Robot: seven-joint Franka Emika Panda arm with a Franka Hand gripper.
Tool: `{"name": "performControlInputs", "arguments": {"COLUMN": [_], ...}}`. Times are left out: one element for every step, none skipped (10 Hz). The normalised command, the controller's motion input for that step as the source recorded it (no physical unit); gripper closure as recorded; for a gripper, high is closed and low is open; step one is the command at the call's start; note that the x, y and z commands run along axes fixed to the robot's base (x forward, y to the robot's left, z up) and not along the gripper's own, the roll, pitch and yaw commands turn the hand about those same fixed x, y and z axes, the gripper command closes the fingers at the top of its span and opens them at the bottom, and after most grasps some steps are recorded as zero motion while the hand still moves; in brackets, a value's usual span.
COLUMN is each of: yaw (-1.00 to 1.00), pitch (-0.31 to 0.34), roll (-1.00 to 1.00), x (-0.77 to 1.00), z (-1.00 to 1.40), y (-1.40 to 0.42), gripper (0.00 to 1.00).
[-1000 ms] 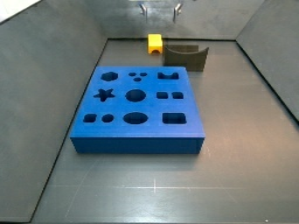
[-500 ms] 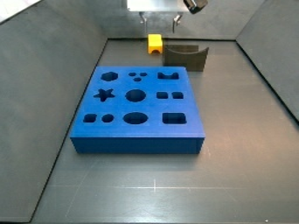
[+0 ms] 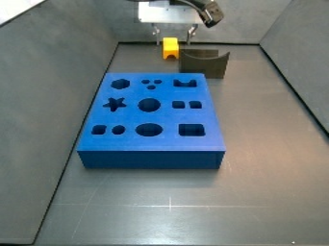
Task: Pick up the arch object. Move up. Place the arch object on the fixture. Regrasp the arch object. Rotate the arch object. Move to above the board. Insert the arch object.
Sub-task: Pick up the arch object.
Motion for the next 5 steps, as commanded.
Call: {"name": "performControlInputs", "arguments": {"yaw": [0.00, 0.00, 0.00, 0.00, 0.00], "pitch": [-0.011, -0.013, -0.021, -0.021, -0.024], "roll": [0.28, 0.27, 0.26, 0.26, 0.26], "x": [-0.07, -0.11, -0.16, -0.16, -0.16], "z": [-0.84, -0.85, -0.86, -0.86, -0.87], "y": [0.00, 0.00, 0.00, 0.00, 0.00], "gripper": [0.00, 0.00, 0.00, 0.00, 0.00]}}
